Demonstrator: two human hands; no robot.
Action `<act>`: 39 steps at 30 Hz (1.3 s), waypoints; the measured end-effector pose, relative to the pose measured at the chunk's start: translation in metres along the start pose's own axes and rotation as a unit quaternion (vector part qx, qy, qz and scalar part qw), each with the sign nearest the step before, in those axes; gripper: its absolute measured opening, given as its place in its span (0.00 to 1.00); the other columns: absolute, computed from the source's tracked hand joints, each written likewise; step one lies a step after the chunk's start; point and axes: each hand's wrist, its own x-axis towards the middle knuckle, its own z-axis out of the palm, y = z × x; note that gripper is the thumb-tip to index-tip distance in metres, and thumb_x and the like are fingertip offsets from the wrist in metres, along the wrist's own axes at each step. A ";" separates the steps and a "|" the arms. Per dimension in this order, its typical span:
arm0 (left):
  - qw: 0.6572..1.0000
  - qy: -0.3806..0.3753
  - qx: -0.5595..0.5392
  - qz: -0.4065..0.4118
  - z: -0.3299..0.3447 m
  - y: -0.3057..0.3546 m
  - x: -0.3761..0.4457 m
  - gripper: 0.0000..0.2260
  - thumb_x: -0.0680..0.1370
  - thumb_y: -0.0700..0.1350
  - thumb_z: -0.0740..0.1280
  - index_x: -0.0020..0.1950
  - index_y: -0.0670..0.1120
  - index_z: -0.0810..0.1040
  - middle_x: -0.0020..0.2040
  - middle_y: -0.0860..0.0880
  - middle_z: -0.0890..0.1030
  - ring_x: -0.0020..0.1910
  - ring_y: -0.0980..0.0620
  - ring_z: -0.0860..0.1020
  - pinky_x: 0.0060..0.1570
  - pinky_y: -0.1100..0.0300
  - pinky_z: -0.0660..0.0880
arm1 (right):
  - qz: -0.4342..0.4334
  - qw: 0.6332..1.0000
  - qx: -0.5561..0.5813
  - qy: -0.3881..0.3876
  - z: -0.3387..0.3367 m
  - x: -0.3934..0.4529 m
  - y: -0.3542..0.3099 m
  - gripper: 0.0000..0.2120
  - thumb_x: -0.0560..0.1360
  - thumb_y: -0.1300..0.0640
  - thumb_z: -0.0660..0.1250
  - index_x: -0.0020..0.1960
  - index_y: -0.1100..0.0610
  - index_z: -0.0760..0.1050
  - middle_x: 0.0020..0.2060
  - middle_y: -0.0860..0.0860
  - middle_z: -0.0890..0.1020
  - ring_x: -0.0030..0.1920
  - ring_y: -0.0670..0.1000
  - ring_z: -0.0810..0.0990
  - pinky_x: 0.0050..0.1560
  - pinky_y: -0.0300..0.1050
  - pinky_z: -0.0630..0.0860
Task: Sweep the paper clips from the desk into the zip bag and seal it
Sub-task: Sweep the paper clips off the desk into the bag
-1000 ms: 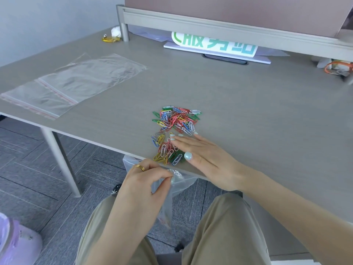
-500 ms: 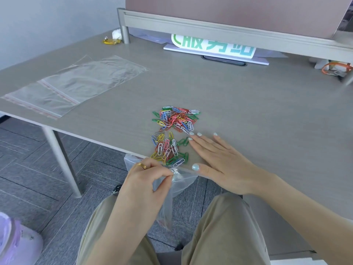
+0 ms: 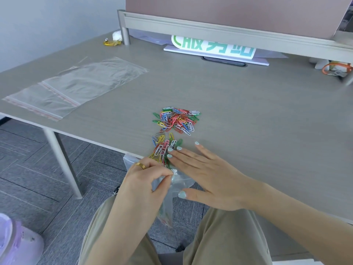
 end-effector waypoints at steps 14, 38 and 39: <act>1.000 0.002 0.002 0.001 -0.001 -0.002 0.004 0.04 0.67 0.45 0.64 0.39 0.52 0.77 0.39 0.59 0.76 0.42 0.57 0.72 0.42 0.75 0.65 | -0.012 1.000 0.015 -0.017 -0.004 0.020 0.009 0.37 0.70 0.33 0.34 0.74 0.51 0.37 0.72 0.41 0.38 0.72 0.38 0.34 0.70 0.43 0.28; 1.000 -0.005 -0.008 -0.013 -0.005 -0.003 0.004 0.07 0.67 0.45 0.63 0.38 0.50 0.81 0.40 0.57 0.77 0.45 0.64 0.72 0.43 0.80 0.63 | -0.073 0.995 0.057 0.041 0.011 0.050 0.025 0.32 0.77 0.42 0.37 0.73 0.57 0.59 0.74 0.52 0.61 0.75 0.50 0.53 0.75 0.52 0.42; 1.000 -0.004 -0.005 -0.014 -0.005 -0.005 0.004 0.07 0.66 0.45 0.64 0.38 0.49 0.81 0.40 0.57 0.77 0.44 0.64 0.72 0.43 0.79 0.63 | -0.068 0.995 0.061 0.038 0.010 0.048 0.025 0.32 0.77 0.42 0.37 0.73 0.57 0.57 0.74 0.51 0.59 0.75 0.49 0.51 0.74 0.51 0.40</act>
